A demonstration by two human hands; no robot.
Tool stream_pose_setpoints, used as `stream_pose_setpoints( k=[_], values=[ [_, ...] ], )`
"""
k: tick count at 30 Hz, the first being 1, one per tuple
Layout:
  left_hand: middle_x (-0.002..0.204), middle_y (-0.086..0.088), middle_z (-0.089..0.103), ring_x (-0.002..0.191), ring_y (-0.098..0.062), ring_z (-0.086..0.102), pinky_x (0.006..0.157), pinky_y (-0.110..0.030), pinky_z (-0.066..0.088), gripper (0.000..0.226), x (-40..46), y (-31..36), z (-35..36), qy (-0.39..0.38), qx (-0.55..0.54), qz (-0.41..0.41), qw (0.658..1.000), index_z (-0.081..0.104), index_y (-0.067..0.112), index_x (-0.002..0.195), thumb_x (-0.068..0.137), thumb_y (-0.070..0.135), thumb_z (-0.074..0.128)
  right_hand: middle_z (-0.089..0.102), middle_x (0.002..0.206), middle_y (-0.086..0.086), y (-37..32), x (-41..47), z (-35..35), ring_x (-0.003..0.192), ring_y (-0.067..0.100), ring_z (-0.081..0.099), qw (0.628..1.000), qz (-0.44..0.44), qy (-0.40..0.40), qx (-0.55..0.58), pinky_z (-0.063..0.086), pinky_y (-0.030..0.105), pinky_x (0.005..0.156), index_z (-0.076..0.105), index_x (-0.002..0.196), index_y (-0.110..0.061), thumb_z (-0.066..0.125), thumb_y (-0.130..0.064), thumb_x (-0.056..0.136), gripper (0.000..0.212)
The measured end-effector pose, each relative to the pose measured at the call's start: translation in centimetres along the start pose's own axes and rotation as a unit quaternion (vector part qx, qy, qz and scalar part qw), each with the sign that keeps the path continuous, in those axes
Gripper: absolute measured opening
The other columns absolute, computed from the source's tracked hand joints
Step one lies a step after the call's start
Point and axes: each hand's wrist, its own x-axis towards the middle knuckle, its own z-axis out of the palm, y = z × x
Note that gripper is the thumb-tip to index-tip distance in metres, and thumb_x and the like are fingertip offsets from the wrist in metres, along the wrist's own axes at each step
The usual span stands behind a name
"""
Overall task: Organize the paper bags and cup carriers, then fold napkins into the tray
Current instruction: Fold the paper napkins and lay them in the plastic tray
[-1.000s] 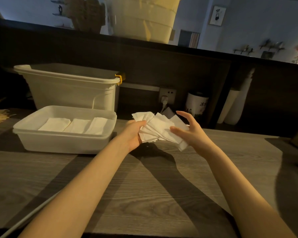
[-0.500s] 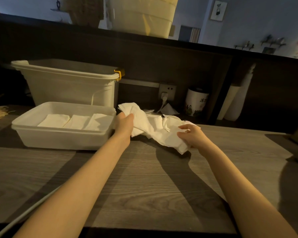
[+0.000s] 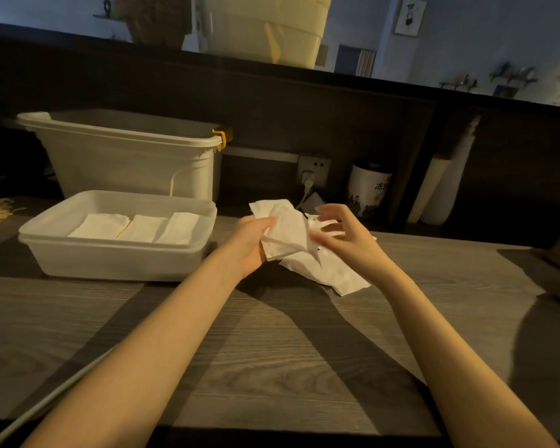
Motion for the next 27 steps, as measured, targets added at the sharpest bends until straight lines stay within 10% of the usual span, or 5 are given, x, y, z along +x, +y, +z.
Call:
stream_pose_setpoints(
  k=[4, 12, 19, 27],
  values=[
    [0.098, -0.009, 0.059, 0.082, -0.020, 0.061, 0.063, -0.031, 0.054, 0.033, 0.0, 0.0, -0.6, -0.003, -0.041, -0.038, 0.998, 0.043, 0.010, 0.130, 0.097, 0.011, 0.045, 0.032, 0.136, -0.003, 0.3, -0.2, 0.3, 0.116, 0.009, 0.040, 0.991, -0.050, -0.066, -0.110, 0.043, 0.026, 0.096, 0.029, 0.140, -0.027, 0.083, -0.025, 0.067, 0.091],
    [0.108, -0.011, 0.057, 0.101, -0.027, 0.061, 0.079, -0.037, 0.052, 0.038, 0.2, 0.1, -1.0, 0.032, -0.008, -0.049, 0.998, 0.042, 0.009, 0.133, 0.096, 0.009, 0.047, 0.065, 0.096, -0.004, 0.7, 0.1, -0.5, 0.086, 0.007, 0.056, 0.987, -0.092, 0.050, -0.125, 0.043, 0.011, 0.076, 0.073, 0.089, -0.019, 0.072, -0.013, 0.080, 0.010],
    [0.103, -0.005, 0.055, 0.088, -0.018, 0.057, 0.064, -0.027, 0.052, 0.035, -0.3, -0.2, -0.5, -0.014, 0.202, -0.045, 0.978, 0.047, 0.008, 0.128, 0.094, 0.014, 0.053, 0.059, 0.087, -0.010, 0.1, 0.1, -0.5, 0.078, -0.008, 0.053, 0.989, -0.085, 0.105, -0.059, 0.044, 0.004, 0.073, 0.068, 0.099, -0.008, 0.059, -0.008, 0.089, 0.013],
    [0.095, -0.006, 0.064, 0.085, -0.020, 0.063, 0.068, -0.030, 0.052, 0.023, -1.9, -0.1, 0.3, -0.160, 0.176, -0.118, 0.964, 0.054, 0.020, 0.112, 0.096, 0.033, 0.046, 0.056, 0.084, -0.020, 0.3, 0.3, -0.7, 0.076, -0.004, 0.053, 0.978, -0.041, 0.202, 0.005, 0.045, 0.010, 0.061, 0.066, 0.105, -0.017, 0.053, -0.016, 0.095, 0.016]
  ],
)
